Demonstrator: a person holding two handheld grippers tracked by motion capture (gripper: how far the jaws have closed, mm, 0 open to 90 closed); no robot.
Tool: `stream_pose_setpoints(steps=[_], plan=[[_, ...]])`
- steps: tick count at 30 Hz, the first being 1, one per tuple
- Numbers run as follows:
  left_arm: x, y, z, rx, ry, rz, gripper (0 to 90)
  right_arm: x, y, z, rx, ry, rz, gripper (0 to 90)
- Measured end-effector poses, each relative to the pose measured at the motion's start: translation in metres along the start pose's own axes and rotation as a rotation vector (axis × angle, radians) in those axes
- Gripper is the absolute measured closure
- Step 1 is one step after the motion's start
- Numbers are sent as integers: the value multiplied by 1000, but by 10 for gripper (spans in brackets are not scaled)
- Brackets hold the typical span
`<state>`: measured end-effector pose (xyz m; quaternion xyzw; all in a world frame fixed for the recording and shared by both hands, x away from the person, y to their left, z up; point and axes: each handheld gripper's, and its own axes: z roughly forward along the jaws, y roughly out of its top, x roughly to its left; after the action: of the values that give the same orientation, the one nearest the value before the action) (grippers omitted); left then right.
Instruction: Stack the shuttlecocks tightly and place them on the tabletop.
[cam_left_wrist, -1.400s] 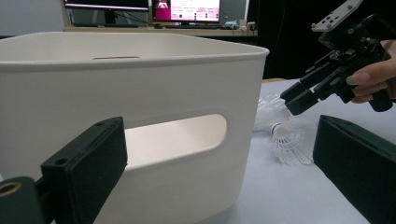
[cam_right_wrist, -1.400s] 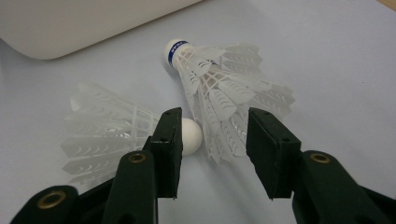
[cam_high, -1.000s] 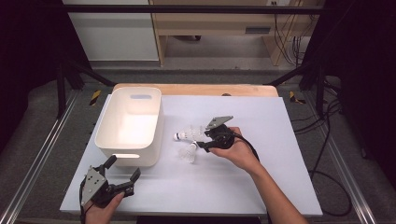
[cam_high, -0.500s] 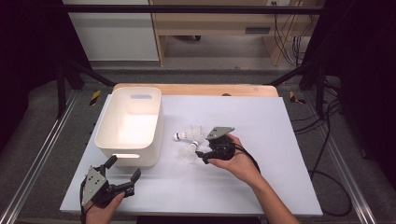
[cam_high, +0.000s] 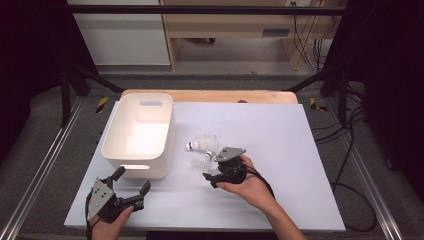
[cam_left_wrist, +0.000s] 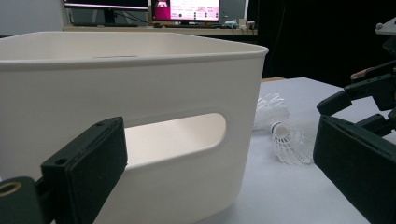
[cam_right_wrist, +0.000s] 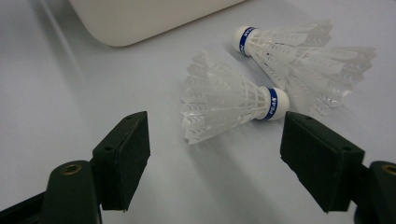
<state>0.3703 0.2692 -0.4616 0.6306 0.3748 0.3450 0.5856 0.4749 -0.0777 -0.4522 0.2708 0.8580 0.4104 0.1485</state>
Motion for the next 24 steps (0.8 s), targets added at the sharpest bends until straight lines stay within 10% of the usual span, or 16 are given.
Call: stream_pose_setpoints(steps=[24], plan=[[0,0,0,1,-2,2,31,13,0,22,21,-45,49,273]])
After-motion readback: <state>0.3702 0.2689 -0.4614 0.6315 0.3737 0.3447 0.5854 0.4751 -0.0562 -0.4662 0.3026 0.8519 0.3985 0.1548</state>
